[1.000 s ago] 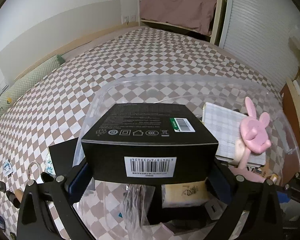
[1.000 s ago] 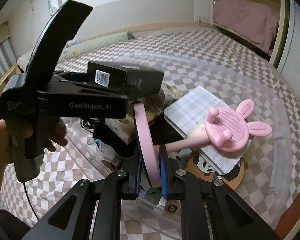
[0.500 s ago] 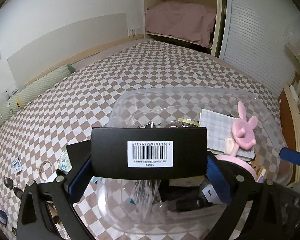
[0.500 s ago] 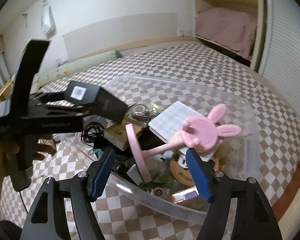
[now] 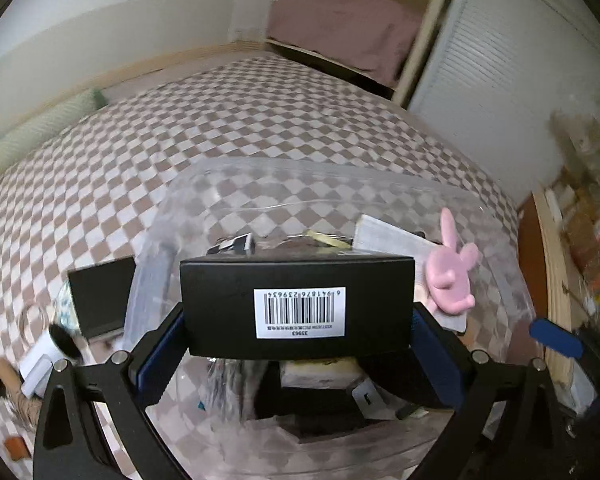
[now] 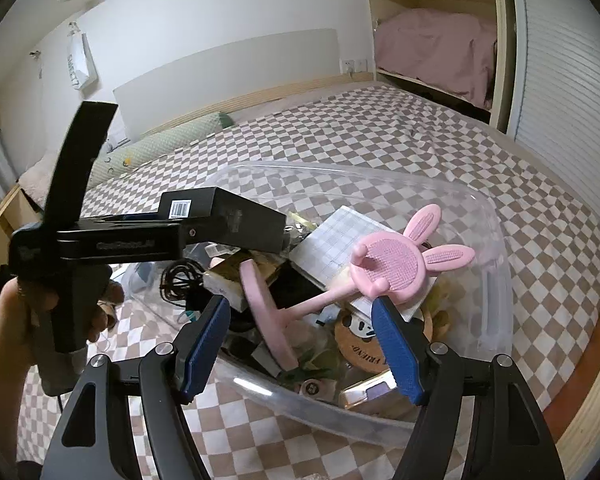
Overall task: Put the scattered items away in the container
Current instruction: 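Lower the black box into the clear bin and open the left tool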
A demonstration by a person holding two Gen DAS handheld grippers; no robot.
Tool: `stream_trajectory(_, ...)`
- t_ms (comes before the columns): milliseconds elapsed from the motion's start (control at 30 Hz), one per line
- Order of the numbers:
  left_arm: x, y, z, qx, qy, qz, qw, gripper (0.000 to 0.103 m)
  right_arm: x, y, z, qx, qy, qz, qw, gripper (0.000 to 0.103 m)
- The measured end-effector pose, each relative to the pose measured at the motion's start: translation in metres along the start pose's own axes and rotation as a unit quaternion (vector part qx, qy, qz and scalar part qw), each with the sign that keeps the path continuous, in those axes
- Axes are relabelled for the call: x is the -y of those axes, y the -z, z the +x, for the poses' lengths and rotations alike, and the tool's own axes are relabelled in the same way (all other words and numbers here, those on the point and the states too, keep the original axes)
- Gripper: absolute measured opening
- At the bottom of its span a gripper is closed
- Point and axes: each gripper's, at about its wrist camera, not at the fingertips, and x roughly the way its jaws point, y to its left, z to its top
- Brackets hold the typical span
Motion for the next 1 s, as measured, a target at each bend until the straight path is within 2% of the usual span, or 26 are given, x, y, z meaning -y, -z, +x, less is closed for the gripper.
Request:
stream_trajectory(100, 0.009, 0.001, 0.002, -0.004, -0.003, 0.037, 0.9993, 0.103, -0.005, -0.001, 0.005, 0.003, -0.003, -0.010, 1.000, 0.073)
stream_trajectory(233, 0.009, 0.009, 0.001, -0.019, 0.027, 0.052, 0.9981, 0.103, -0.014, -0.003, 0.012, 0.008, -0.009, -0.029, 0.999, 0.073)
stream_trajectory(367, 0.007, 0.015, -0.004, -0.012, 0.015, 0.075, 0.9970, 0.103, -0.023, -0.005, 0.018, 0.014, -0.015, -0.048, 0.999, 0.073)
stream_trajectory(600, -0.004, 0.018, -0.010, 0.002, 0.010, 0.070, 0.9975, 0.103, -0.033, -0.007, 0.027, 0.005, -0.017, -0.064, 0.998, 0.073)
stream_trajectory(667, -0.004, 0.021, -0.012, 0.009, 0.001, 0.079, 0.9968, 0.103, -0.027, -0.010, 0.026, 0.005, -0.023, -0.052, 0.998, 0.073)
stream_trajectory(867, -0.003, 0.031, -0.006, 0.012, -0.015, 0.111, 0.9936, 0.103, -0.003, -0.027, 0.026, 0.010, -0.060, 0.036, 0.997, 0.073)
stream_trajectory(1000, -0.002, 0.035, -0.003, 0.011, -0.022, 0.120, 0.9925, 0.103, -0.015, -0.028, 0.038, -0.003, -0.054, 0.016, 0.998, 0.073)
